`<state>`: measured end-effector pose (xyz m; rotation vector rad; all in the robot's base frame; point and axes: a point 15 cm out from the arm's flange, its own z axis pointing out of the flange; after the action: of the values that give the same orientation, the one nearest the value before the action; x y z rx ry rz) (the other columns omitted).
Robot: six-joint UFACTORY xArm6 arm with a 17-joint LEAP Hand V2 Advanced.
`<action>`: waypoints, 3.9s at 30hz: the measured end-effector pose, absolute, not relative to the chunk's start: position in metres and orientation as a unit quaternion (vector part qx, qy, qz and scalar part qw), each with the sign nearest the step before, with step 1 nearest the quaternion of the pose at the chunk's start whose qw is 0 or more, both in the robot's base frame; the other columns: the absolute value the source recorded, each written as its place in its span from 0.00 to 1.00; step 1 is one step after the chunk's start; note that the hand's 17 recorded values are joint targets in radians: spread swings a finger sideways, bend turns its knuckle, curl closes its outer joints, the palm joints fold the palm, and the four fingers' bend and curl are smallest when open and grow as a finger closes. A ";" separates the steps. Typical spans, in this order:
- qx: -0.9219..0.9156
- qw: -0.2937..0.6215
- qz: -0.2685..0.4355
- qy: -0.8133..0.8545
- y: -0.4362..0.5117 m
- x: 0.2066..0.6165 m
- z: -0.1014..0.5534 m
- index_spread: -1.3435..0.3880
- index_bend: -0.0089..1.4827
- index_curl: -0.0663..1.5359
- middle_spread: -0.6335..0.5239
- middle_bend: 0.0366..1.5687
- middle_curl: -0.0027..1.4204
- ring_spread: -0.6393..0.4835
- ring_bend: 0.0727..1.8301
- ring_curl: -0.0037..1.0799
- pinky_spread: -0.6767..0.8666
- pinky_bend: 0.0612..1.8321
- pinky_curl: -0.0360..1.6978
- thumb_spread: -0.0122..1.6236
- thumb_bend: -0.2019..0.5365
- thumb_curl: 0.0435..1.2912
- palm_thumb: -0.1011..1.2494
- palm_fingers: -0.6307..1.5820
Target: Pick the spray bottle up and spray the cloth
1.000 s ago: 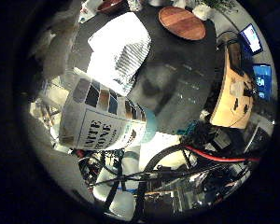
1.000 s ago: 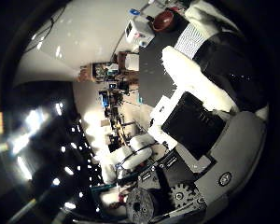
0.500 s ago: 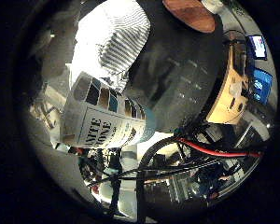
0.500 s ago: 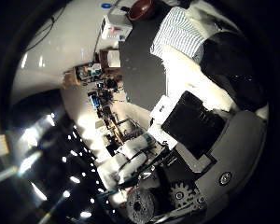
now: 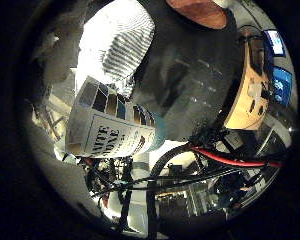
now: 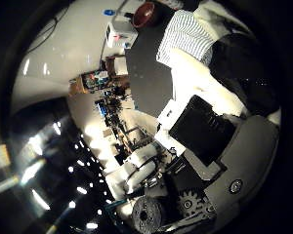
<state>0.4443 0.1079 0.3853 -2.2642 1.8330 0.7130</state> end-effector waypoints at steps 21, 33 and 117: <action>-0.750 0.043 0.263 0.606 0.126 0.459 0.337 0.62 0.69 0.58 0.42 0.85 0.49 0.42 0.81 0.53 0.29 0.57 0.73 0.62 0.25 0.56 0.81 0.82; -0.754 0.115 0.271 0.587 0.155 0.450 0.391 0.62 0.68 0.58 0.42 0.85 0.49 0.42 0.81 0.53 0.29 0.57 0.73 0.63 0.25 0.56 0.81 0.82; -0.739 0.439 0.399 0.320 0.518 0.437 0.294 0.62 0.69 0.58 0.43 0.86 0.48 0.42 0.81 0.53 0.30 0.57 0.73 0.51 0.25 0.65 0.79 0.82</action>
<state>0.4369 0.5177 0.2940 -1.8361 0.7947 0.9902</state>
